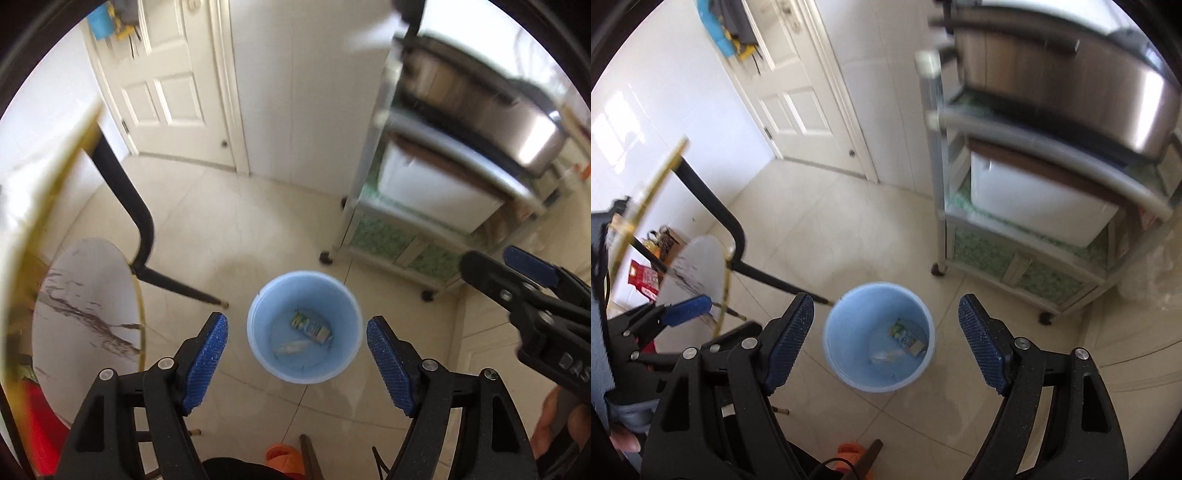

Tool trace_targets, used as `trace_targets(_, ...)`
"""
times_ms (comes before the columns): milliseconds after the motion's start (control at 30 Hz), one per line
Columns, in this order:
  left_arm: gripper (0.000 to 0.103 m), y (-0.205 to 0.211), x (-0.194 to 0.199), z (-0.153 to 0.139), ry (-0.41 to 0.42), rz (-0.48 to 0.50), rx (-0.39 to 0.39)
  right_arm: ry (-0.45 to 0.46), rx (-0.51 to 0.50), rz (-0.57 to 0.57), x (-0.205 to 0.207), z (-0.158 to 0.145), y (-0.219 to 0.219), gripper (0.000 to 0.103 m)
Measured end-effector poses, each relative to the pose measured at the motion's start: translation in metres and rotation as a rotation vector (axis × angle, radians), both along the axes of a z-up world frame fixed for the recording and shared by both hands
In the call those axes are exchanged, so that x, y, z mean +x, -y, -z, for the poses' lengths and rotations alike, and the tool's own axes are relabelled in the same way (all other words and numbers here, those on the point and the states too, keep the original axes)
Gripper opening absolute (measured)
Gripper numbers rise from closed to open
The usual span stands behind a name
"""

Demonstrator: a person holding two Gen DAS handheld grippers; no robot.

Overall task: Collect trash
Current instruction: 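Return both tools to the table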

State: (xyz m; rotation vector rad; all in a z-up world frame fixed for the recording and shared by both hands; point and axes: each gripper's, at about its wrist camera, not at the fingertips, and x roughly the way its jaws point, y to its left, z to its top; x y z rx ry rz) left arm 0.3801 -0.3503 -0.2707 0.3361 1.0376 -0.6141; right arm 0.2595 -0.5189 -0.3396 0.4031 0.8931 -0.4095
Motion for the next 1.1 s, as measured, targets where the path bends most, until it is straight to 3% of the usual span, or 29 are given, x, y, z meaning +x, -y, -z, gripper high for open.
trace_targets(200, 0.081, -0.05, -0.06, -0.079, 0.171, 0.005, -0.141, 0.144, -0.099, -0.051, -0.022, -0.071, -0.041, 0.086)
trace_targets(300, 0.09, -0.09, -0.076, -0.106, 0.251, -0.059, -0.157, 0.207, -0.118, -0.1, -0.027, -0.1, -0.069, 0.088)
trace_targets(367, 0.094, -0.123, -0.079, -0.118, 0.304, -0.127, -0.147, 0.243, -0.131, -0.136, -0.025, -0.115, -0.089, 0.096)
trace_targets(500, 0.102, -0.182, -0.077, -0.127, 0.38, -0.263, -0.092, 0.305, -0.133, -0.228, -0.01, -0.137, -0.136, 0.096)
trace_targets(767, 0.102, -0.266, -0.056, -0.117, 0.378, -0.406, -0.043, 0.322, -0.133, -0.409, 0.046, -0.155, -0.226, 0.1)
trace_targets(1100, 0.102, -0.32, 0.025, -0.101, 0.254, -0.445, -0.023, 0.195, -0.084, -0.539, 0.134, -0.124, -0.268, 0.1)
